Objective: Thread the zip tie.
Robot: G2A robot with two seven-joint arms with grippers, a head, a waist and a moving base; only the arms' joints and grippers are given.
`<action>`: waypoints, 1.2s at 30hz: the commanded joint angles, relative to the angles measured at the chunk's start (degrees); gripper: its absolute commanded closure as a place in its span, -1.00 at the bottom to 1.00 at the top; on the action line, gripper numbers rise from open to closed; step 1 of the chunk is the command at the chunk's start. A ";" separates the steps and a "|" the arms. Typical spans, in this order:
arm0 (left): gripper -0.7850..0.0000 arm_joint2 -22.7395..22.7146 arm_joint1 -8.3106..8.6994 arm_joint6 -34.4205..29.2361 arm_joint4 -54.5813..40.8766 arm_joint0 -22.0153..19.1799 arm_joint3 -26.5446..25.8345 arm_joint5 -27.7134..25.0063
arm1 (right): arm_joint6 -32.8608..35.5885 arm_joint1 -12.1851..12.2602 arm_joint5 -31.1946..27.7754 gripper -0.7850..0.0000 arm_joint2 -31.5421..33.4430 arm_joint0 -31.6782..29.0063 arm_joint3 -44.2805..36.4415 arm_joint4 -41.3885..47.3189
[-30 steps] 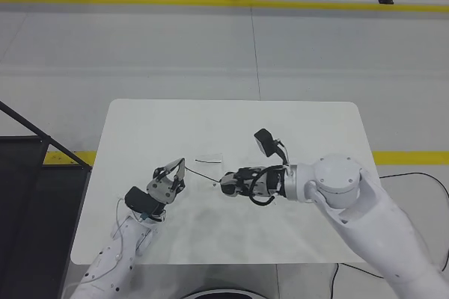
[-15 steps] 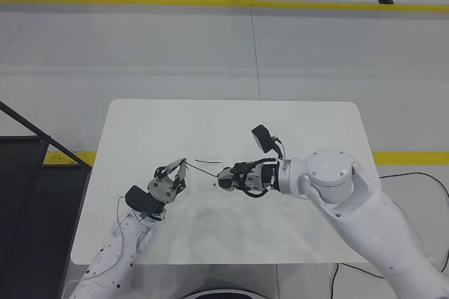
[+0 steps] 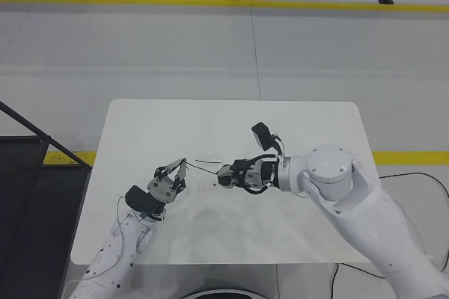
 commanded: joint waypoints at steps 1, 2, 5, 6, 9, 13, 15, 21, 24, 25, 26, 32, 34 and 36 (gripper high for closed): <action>1.00 0.00 0.00 0.00 0.00 0.00 0.00 0.00 | -0.02 -0.06 0.20 1.00 -0.02 0.10 0.09 -0.01; 1.00 0.00 0.00 0.00 0.00 0.00 0.00 0.00 | -0.03 -0.08 0.27 1.00 0.00 0.16 0.15 -0.04; 1.00 0.00 0.00 0.00 0.00 0.00 0.00 0.00 | 0.07 -0.13 0.27 1.00 0.16 0.19 0.30 -0.01; 1.00 0.00 0.00 0.00 0.00 0.00 0.00 0.00 | 0.13 -0.14 0.25 1.00 0.23 0.17 0.33 0.00; 1.00 0.00 0.00 0.00 0.00 0.00 0.00 0.00 | 0.32 -0.14 0.33 1.00 0.41 0.15 0.27 -0.10; 1.00 0.00 0.00 0.00 0.00 0.00 0.00 0.00 | 0.38 -0.18 0.44 1.00 0.63 0.16 0.02 -0.08; 1.00 0.00 0.00 0.00 0.00 0.00 0.00 0.00 | 0.50 -0.22 0.65 1.00 0.61 0.30 -0.04 -0.19; 1.00 0.00 0.00 0.00 0.00 0.00 0.00 0.00 | 0.41 -0.47 0.53 1.00 0.77 0.76 0.11 0.50; 1.00 0.00 0.00 0.00 0.00 0.00 0.00 0.00 | -0.02 -0.65 0.22 1.00 0.73 0.83 0.10 0.90; 1.00 0.00 0.00 0.00 0.00 0.00 0.00 0.00 | -0.11 -0.71 0.02 1.00 0.73 0.84 0.10 1.01; 1.00 0.00 0.00 0.00 0.00 0.00 0.00 0.00 | -0.19 -0.76 -0.21 1.00 0.74 0.83 0.10 1.14; 1.00 0.00 0.00 0.00 0.00 0.00 0.00 0.00 | -0.87 -0.97 -1.33 1.00 1.18 0.48 -0.04 1.87; 1.00 0.00 0.00 0.00 0.00 0.00 0.00 0.00 | -0.87 -0.97 -1.19 1.00 1.35 0.37 -0.18 1.83; 1.00 0.00 0.00 0.00 0.00 0.00 0.00 0.00 | -0.70 -0.92 -1.10 1.00 1.61 0.22 -0.29 1.71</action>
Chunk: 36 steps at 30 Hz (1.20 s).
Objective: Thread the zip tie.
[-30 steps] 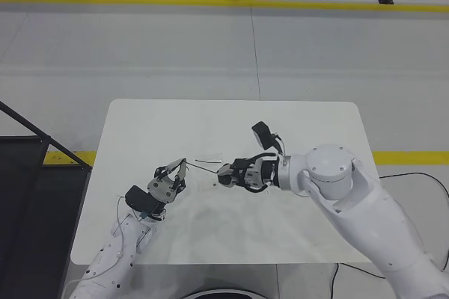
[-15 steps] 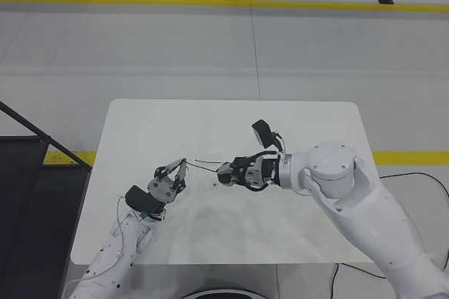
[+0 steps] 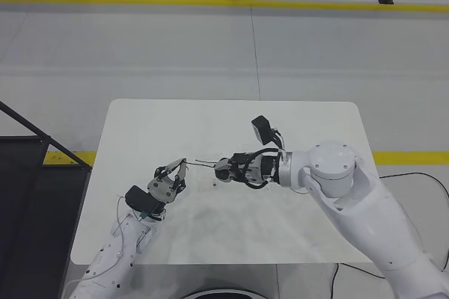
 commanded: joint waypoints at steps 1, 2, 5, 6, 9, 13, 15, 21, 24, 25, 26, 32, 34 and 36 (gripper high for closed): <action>1.00 0.00 0.00 0.00 0.00 0.00 0.00 0.00 | 0.26 0.07 0.04 1.00 0.30 -0.19 -0.08 -0.11; 1.00 0.00 0.00 0.00 0.00 0.00 0.00 0.00 | 0.43 0.13 0.00 1.00 0.51 -0.34 -0.10 -0.15; 1.00 0.04 -0.01 -0.89 -0.26 0.16 -0.45 -0.40 | 1.59 0.39 -0.19 1.00 1.24 -0.91 -0.25 -0.33; 1.00 -0.17 0.02 -1.47 -0.51 0.30 -0.92 -0.84 | 1.99 0.51 -0.39 1.00 1.54 -1.19 -0.31 -0.50; 1.00 -0.91 0.24 -1.59 -0.88 0.80 -1.84 -3.02 | 3.33 0.93 -1.20 1.00 2.65 -2.31 -0.71 -0.88; 1.00 -2.37 0.74 -0.97 -1.47 1.14 -2.33 -8.13 | 6.07 1.65 -2.05 1.00 4.13 -3.96 -1.47 -1.77; 1.00 -2.80 0.89 -0.87 -1.50 1.21 -2.45 -9.39 | 7.42 1.96 -2.10 1.00 4.53 -4.50 -1.86 -2.49; 1.00 -2.72 0.95 -1.03 -0.78 1.21 -2.53 -9.79 | 7.83 2.10 -0.31 1.00 3.64 -4.36 -2.52 -4.39; 1.00 -2.51 0.90 -1.14 -0.67 1.11 -2.49 -9.57 | 7.38 1.84 0.37 1.00 2.69 -3.62 -2.33 -4.49; 1.00 -2.46 0.89 -1.07 -0.62 1.06 -2.48 -9.49 | 7.33 1.75 0.54 1.00 2.37 -3.35 -2.26 -4.48; 1.00 -2.43 0.88 -1.03 -0.62 1.04 -2.42 -9.40 | 7.15 1.66 0.65 1.00 2.09 -3.08 -2.12 -4.48; 1.00 -2.35 0.85 -1.02 -0.65 0.99 -2.34 -9.15 | 5.19 1.01 3.24 1.00 0.53 -1.35 -0.98 -4.11; 1.00 -2.35 0.85 -1.02 -0.65 0.99 -2.34 -9.15 | 4.48 0.77 3.41 1.00 0.15 -0.93 -0.71 -3.74; 1.00 -2.35 0.85 -1.02 -0.65 0.99 -2.34 -9.15 | 4.17 0.60 3.53 1.00 -0.12 -0.62 -0.44 -3.34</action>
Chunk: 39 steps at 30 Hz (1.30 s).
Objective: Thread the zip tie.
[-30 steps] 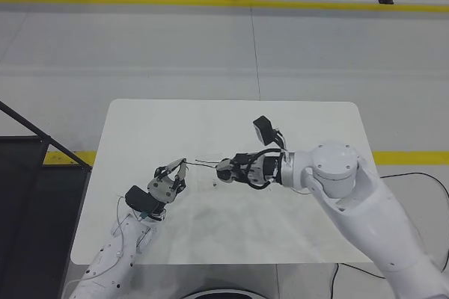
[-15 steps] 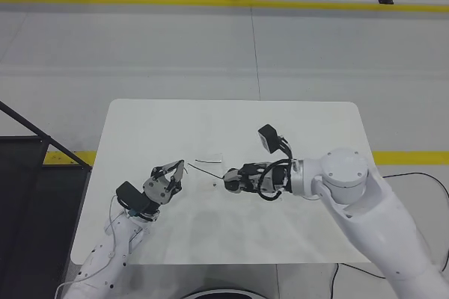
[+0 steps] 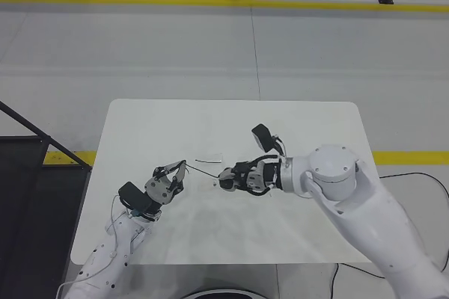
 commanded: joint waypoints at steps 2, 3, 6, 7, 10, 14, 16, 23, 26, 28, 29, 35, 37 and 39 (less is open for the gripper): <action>1.00 0.00 0.00 0.00 0.00 0.00 0.00 -0.01 | -0.37 -0.21 0.01 1.00 -0.21 0.40 0.31 0.59; 1.00 0.00 0.00 0.00 0.00 0.00 0.00 -0.01 | -0.47 -0.27 -0.08 1.00 -0.22 0.51 0.34 0.77; 1.00 0.00 0.00 0.00 0.00 0.00 0.00 -0.01 | -0.68 -0.39 -0.01 1.00 -0.20 0.74 0.59 1.22; 1.00 0.00 0.00 0.00 0.00 0.00 0.00 -0.01 | -0.71 -0.42 0.09 1.00 -0.22 0.82 0.69 1.33; 1.00 0.00 0.00 0.00 0.00 0.00 0.00 -0.01 | -0.91 -0.50 0.13 1.00 -0.15 1.01 0.99 1.58; 1.00 0.00 0.00 0.00 0.00 0.00 0.00 -0.01 | -0.89 -0.47 -0.14 1.00 0.21 0.80 1.00 1.82; 1.00 0.00 0.00 0.00 0.00 0.00 0.00 -0.01 | -0.65 -0.36 -0.37 1.00 0.53 0.51 0.85 1.78; 1.00 0.00 0.00 0.00 0.00 0.00 0.00 -0.01 | 0.20 0.01 -0.95 1.00 1.36 -0.39 0.27 1.32; 1.00 0.00 0.00 0.00 0.00 0.00 0.00 -0.01 | 0.28 0.07 -0.94 1.00 1.49 -0.55 0.13 1.18; 1.00 0.00 0.00 0.00 0.00 0.00 0.00 -0.01 | 0.34 0.10 -0.88 1.00 1.52 -0.60 0.06 1.06; 1.00 0.00 0.00 0.00 0.00 0.00 0.00 -0.01 | 0.36 0.11 -0.87 1.00 1.54 -0.62 0.04 1.04; 1.00 0.00 0.00 0.00 0.00 0.00 0.00 -0.01 | 0.21 0.11 -0.67 1.00 1.32 -0.68 -0.19 0.67; 1.00 0.00 0.00 0.00 0.00 0.00 0.00 -0.01 | 0.12 0.08 -0.54 1.00 1.17 -0.63 -0.17 0.61; 1.00 0.00 0.00 0.00 0.00 0.00 0.00 -0.01 | -0.01 0.03 -0.41 1.00 1.07 -0.51 -0.11 0.58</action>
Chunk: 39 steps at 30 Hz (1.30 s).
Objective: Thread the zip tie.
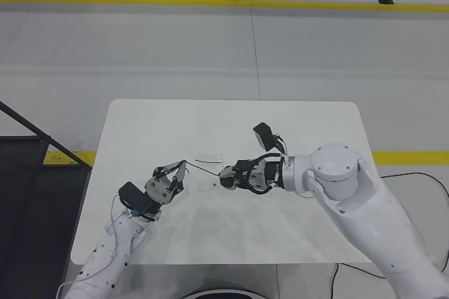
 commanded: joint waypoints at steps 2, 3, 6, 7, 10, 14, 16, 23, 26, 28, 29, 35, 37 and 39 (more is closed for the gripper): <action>1.00 0.00 0.00 0.00 0.00 0.00 0.00 0.00 | -0.20 -0.06 0.29 1.00 -0.14 0.19 0.13 0.01; 1.00 0.00 0.00 0.00 0.00 0.00 0.00 0.00 | -0.28 -0.08 0.41 1.00 -0.17 0.24 0.23 0.01; 1.00 0.00 0.00 0.00 0.00 0.00 0.00 0.00 | -0.37 -0.14 0.65 1.00 -0.32 0.40 0.37 0.03; 1.00 0.00 0.00 0.00 0.00 0.00 0.00 0.00 | -0.37 -0.15 0.70 1.00 -0.39 0.41 0.41 0.02; 1.00 0.00 0.00 0.00 0.00 0.00 0.00 0.00 | -0.54 -0.20 0.68 1.00 -0.58 0.41 0.35 -0.08; 1.00 0.00 0.00 0.00 0.00 0.00 0.00 0.00 | -0.72 -0.22 0.64 1.00 -0.67 0.27 0.20 -0.14; 1.00 0.00 0.00 0.00 0.00 0.00 0.00 0.00 | -0.75 -0.21 0.53 1.00 -0.67 0.20 0.17 -0.21; 1.00 0.00 0.00 0.00 0.00 0.00 0.00 0.00 | -0.60 -0.20 0.17 1.00 -0.64 0.03 0.17 -0.30; 1.00 0.00 0.00 0.00 0.00 0.00 0.00 0.00 | -0.72 -0.23 0.17 1.00 -0.68 -0.04 0.28 -0.27; 1.00 0.00 0.00 0.00 0.00 0.00 0.00 0.00 | -0.80 -0.26 0.24 1.00 -0.78 -0.01 0.38 -0.29; 1.00 0.00 0.00 0.00 0.00 0.00 0.00 0.00 | -0.82 -0.28 0.27 1.00 -0.83 0.04 0.43 -0.28; 1.00 0.00 0.00 0.00 0.00 0.00 0.00 0.00 | -0.91 -0.43 0.17 1.00 -0.98 0.23 0.80 0.10; 1.00 0.00 0.00 0.00 0.00 0.00 0.00 0.00 | -0.95 -0.46 -0.07 1.00 -0.98 0.20 0.82 0.19; 1.00 0.00 0.00 0.00 0.00 0.00 0.00 0.00 | -0.93 -0.46 -0.18 1.00 -0.92 0.11 0.84 0.25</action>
